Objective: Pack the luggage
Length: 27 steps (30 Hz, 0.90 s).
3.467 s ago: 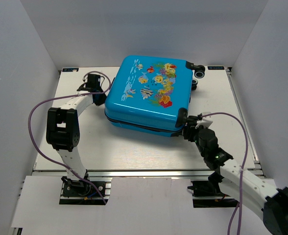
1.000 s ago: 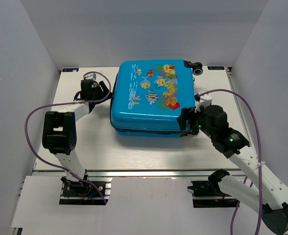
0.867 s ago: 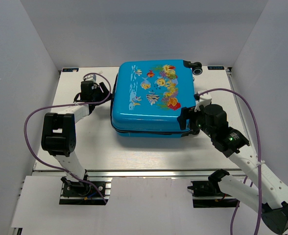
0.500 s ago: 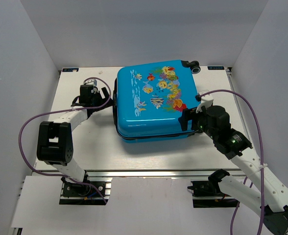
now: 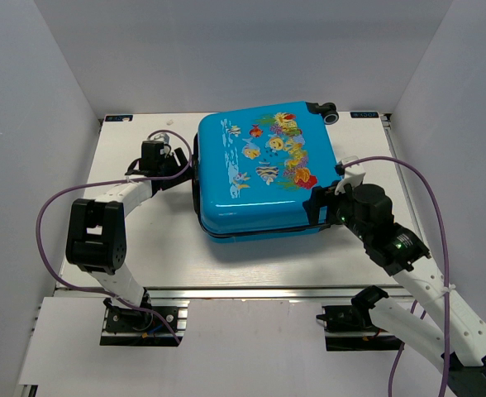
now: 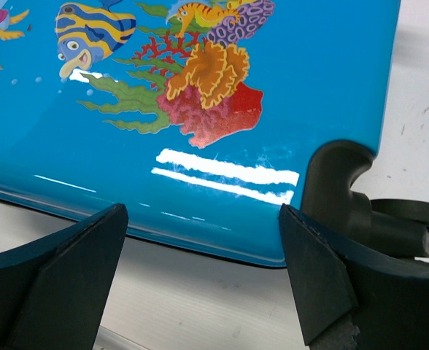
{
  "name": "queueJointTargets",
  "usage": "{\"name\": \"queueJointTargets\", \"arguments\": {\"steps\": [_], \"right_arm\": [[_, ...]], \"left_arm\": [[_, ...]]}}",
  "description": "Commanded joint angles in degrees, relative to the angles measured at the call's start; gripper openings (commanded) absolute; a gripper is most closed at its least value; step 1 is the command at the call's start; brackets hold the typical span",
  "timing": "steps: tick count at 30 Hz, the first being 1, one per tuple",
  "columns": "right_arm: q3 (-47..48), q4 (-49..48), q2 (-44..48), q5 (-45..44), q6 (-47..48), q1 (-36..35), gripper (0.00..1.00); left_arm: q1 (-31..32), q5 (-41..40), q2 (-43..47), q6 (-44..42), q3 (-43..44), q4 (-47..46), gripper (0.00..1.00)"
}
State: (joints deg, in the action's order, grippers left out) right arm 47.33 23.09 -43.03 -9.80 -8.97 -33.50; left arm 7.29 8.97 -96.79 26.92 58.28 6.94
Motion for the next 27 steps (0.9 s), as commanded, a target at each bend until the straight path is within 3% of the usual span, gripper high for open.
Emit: {"name": "queueJointTargets", "arguments": {"steps": [1, 5, 11, 15, 16, 24, 27], "right_arm": [[-1.27, 1.69, 1.98, -1.7, -3.33, -0.25, 0.89], [-1.8, 2.48, 4.7, -3.99, -4.47, -0.25, 0.89], [-6.36, 5.38, 6.64, 0.22, -6.23, -0.52, 0.89], [-10.41, 6.7, 8.13, 1.98, -8.25, -0.52, 0.89], [-10.85, 7.05, 8.83, 1.63, -9.56, -0.6, 0.89], [-4.73, 10.21, 14.02, -0.65, -11.07, -0.52, 0.89], [-1.55, 16.17, 16.04, -2.32, -14.22, -0.34, 0.89]], "left_arm": [[5.45, -1.76, -10.86, -0.46, -1.07, 11.94, 0.76], [7.48, -4.57, -11.58, -0.11, -0.01, 12.83, 0.63], [10.73, -8.01, -12.63, 0.06, 3.06, 16.26, 0.34], [11.26, -11.52, -14.47, 0.24, 4.65, 17.14, 0.11], [11.26, -12.22, -15.0, 0.42, 5.17, 17.93, 0.0], [10.03, -15.47, -18.42, 2.52, 7.63, 20.22, 0.0], [10.03, -15.3, -21.32, 2.88, 9.56, 21.01, 0.0]]}}
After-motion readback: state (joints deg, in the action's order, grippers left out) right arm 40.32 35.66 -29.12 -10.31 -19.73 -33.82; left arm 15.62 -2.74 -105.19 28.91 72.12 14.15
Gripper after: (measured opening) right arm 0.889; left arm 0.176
